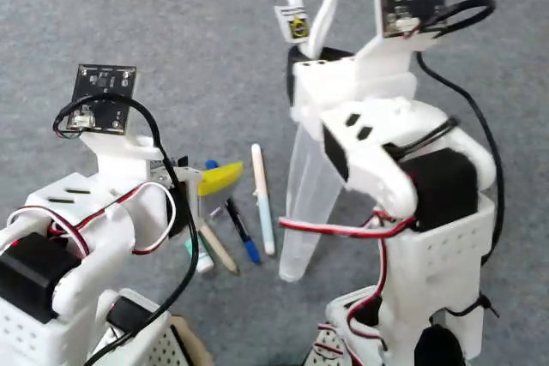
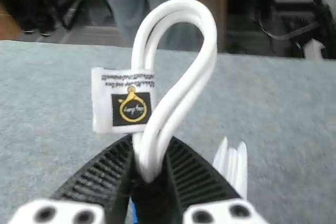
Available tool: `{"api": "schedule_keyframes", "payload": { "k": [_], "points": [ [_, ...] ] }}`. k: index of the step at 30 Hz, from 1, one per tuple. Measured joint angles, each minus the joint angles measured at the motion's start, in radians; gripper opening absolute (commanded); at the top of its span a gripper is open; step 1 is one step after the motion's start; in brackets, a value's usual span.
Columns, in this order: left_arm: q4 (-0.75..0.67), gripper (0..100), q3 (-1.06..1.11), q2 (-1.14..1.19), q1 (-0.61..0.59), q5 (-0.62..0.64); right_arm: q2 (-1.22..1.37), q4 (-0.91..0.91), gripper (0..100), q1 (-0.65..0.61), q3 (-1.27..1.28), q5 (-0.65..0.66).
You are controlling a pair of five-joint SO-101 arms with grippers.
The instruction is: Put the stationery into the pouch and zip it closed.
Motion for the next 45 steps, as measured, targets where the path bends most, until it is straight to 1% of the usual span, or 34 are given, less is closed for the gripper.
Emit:
{"api": "schedule_keyframes", "payload": {
  "k": [5, 8, 13, 15, 24, 27, 33, 37, 42, 45],
  "points": [
    [0.000, 27, 0.000, 0.000, 0.008, 0.000, 0.000, -0.118, 1.1, -0.075, 0.003, 0.000],
    [0.000, 27, 0.000, -0.002, 0.008, 0.000, 0.000, -0.178, 1.1, -0.078, 0.003, -0.028],
    [0.000, 27, 0.000, -0.002, 0.008, 0.000, 0.002, -0.206, 1.1, -0.072, -0.048, -0.049],
    [0.000, 27, 0.000, -0.002, 0.009, 0.000, 0.002, -0.209, 1.1, -0.044, -0.083, -0.049],
    [0.000, 27, 0.000, -0.002, 0.011, 0.000, 0.002, -0.209, 1.1, 0.183, -0.170, -0.049],
    [0.000, 27, 0.000, -0.002, 0.011, 0.000, 0.002, -0.181, 1.1, 0.210, -0.172, -0.049],
    [0.000, 27, 0.000, -0.002, 0.011, 0.000, 0.002, -0.078, 1.1, 0.196, -0.172, -0.049],
    [0.000, 27, 0.000, -0.002, 0.011, 0.000, 0.002, -0.037, 1.1, 0.132, -0.172, -0.052],
    [0.000, 27, 0.000, -0.002, 0.011, 0.000, 0.002, -0.034, 1.1, 0.028, -0.172, -0.052],
    [0.000, 27, 0.000, -0.002, 0.011, 0.000, 0.002, -0.083, 1.1, 0.011, -0.172, -0.052]
  ]
}}
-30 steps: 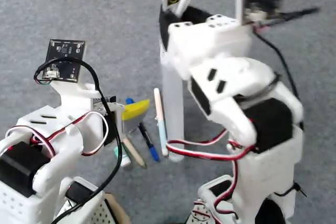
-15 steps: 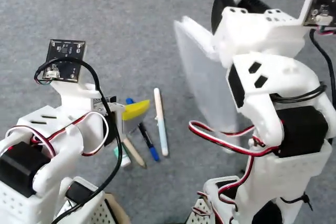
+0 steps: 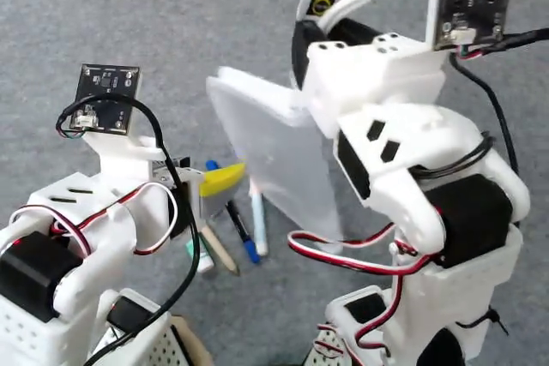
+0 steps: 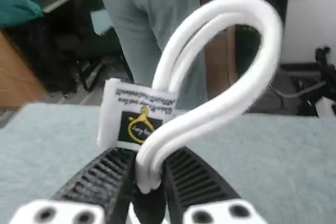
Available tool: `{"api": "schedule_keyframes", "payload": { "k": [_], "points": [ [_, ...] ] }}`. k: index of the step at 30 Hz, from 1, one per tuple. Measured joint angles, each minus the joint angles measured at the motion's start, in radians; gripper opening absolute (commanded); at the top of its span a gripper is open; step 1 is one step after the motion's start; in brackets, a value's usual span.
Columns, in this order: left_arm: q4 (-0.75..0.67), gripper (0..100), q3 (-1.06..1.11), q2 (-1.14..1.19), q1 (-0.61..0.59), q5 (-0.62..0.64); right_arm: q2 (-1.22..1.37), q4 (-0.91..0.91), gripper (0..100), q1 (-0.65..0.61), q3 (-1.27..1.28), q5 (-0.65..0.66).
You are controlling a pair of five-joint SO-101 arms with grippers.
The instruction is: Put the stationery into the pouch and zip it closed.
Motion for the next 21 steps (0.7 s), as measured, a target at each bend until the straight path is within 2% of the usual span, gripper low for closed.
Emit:
{"api": "schedule_keyframes", "payload": {
  "k": [4, 12, 17, 21],
  "points": [
    [0.000, 27, 0.000, 0.000, 0.000, 0.000, 0.000, -0.044, 1.1, -0.003, 0.000, 0.000],
    [0.000, 27, 0.000, 0.000, 0.000, 0.000, -0.035, -0.011, 1.1, -0.005, 0.066, 0.000],
    [0.000, 27, 0.000, 0.000, 0.000, 0.000, -0.117, -0.026, 1.1, -0.012, 0.229, -0.058],
    [0.000, 27, 0.000, 0.000, 0.000, 0.000, -0.186, -0.129, 1.1, -0.009, 0.433, -0.110]
  ]
}}
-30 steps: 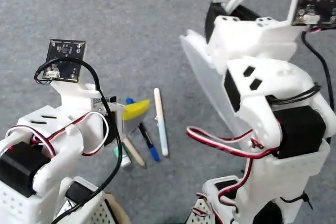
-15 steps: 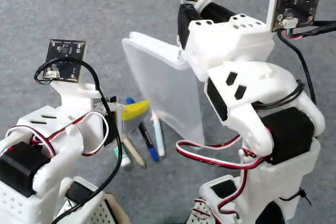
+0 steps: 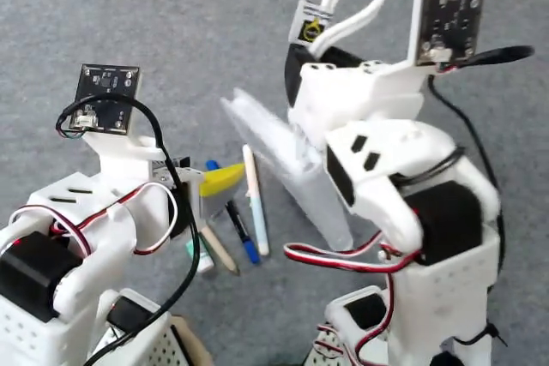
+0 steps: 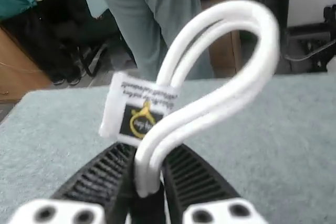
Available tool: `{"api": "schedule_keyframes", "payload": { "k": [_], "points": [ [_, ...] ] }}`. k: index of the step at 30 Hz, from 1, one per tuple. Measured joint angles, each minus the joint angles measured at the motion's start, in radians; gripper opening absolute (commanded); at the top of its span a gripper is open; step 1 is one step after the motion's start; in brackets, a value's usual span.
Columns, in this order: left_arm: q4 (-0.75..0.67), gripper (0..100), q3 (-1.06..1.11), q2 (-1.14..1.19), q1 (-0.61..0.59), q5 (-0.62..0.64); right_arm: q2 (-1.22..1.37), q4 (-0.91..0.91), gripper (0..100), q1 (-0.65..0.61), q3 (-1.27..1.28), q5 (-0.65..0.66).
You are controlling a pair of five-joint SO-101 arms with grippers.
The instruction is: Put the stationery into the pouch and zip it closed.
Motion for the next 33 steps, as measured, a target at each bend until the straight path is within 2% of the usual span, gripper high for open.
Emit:
{"api": "schedule_keyframes", "payload": {
  "k": [6, 22, 33],
  "points": [
    [0.000, 27, 0.000, 0.000, 0.000, 0.049, -0.094, -0.135, 1.1, -0.003, 0.216, -0.008],
    [-0.213, 27, 0.144, 0.014, 0.000, 0.074, -0.120, -0.149, 1.1, -0.003, 0.232, -0.008],
    [-0.373, 27, 0.144, 0.279, 0.006, 0.074, -0.222, -0.149, 1.1, 0.014, 0.279, -0.008]
  ]
}}
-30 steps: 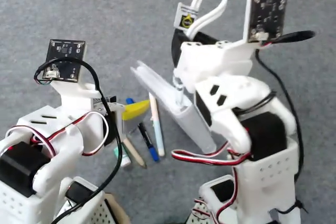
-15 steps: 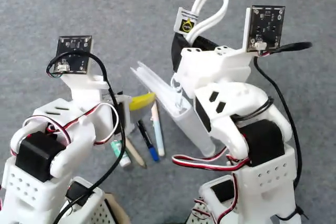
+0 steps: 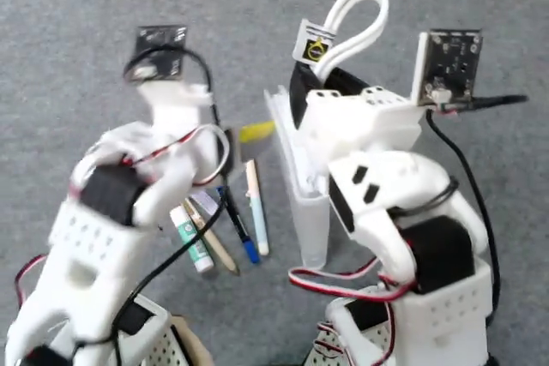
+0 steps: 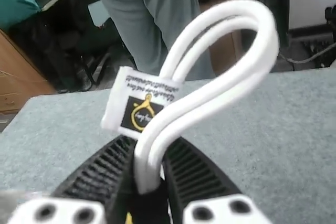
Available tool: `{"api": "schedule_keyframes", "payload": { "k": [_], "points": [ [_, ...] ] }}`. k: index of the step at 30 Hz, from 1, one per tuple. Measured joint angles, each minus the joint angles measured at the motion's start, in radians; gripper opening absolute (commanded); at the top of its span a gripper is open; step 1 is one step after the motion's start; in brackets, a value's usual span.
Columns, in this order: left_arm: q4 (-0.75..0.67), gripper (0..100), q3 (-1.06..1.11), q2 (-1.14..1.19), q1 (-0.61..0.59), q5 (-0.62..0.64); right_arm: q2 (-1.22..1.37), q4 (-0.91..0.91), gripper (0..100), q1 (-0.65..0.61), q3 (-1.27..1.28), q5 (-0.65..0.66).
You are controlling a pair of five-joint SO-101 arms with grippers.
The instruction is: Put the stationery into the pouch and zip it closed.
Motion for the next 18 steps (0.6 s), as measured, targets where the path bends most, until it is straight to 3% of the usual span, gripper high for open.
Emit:
{"api": "schedule_keyframes", "payload": {
  "k": [7, 18],
  "points": [
    [-0.018, 27, -0.040, 0.144, 0.094, 0.000, -0.028, 0.002, 1.1, 0.037, 0.014, 0.095],
    [0.048, 27, -0.160, 0.147, 0.104, 0.000, -0.046, 0.002, 1.1, 0.048, -0.009, 0.109]
  ]
}}
